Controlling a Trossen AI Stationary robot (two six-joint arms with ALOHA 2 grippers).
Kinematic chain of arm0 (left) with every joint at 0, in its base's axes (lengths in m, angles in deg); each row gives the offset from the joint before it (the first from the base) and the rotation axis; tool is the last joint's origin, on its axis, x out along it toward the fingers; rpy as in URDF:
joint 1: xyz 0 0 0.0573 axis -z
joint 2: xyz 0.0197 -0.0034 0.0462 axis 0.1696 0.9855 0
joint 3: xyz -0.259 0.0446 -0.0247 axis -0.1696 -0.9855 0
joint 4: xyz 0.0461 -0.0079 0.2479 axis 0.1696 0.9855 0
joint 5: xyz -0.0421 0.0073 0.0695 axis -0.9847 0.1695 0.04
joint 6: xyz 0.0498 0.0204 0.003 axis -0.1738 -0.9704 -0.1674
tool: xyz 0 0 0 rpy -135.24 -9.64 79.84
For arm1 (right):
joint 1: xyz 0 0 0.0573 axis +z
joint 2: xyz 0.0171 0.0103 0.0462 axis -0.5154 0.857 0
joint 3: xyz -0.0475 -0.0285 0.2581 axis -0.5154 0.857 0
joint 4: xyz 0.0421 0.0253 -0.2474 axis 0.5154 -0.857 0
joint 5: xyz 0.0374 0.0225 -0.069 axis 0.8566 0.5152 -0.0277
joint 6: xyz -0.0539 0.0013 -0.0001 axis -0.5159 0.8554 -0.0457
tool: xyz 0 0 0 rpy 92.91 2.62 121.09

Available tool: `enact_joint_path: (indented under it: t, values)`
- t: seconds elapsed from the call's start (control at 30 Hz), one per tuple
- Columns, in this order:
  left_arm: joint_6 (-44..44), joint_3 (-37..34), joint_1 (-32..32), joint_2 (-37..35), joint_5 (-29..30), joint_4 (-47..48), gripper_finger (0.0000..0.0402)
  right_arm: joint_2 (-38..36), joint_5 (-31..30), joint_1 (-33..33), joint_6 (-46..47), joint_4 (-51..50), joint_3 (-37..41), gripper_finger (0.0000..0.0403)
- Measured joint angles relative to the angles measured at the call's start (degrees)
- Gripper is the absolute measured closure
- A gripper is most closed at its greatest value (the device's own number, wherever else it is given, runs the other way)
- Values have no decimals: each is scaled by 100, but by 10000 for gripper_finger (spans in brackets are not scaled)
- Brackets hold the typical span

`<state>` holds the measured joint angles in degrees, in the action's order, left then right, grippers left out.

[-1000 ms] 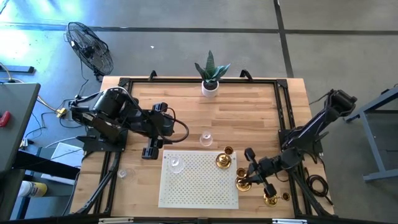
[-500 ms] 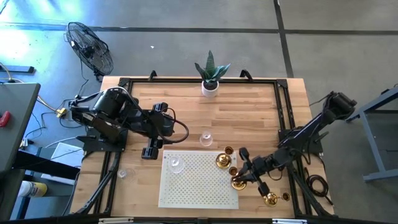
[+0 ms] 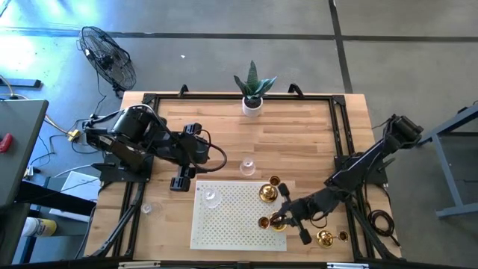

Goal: Pick & Place candle stick holders
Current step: Put the left candle holder on the shelf

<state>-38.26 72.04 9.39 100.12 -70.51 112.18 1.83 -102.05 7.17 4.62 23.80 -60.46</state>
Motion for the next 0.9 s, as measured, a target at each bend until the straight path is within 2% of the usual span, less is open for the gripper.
enact_joint_path:
  t: [0.3,0.57,0.77,0.9]
  values:
    - [88,0,0,0,-32,-1,218,130,-32,-168,7,-11,-104,395]
    - [105,0,0,0,-35,0,218,130,-213,-161,157,-84,-104,373]
    - [105,0,0,0,-39,0,218,125,-163,-168,153,-98,-104,400]
    - [105,0,0,0,-39,0,218,125,-143,-181,154,-103,-104,394]
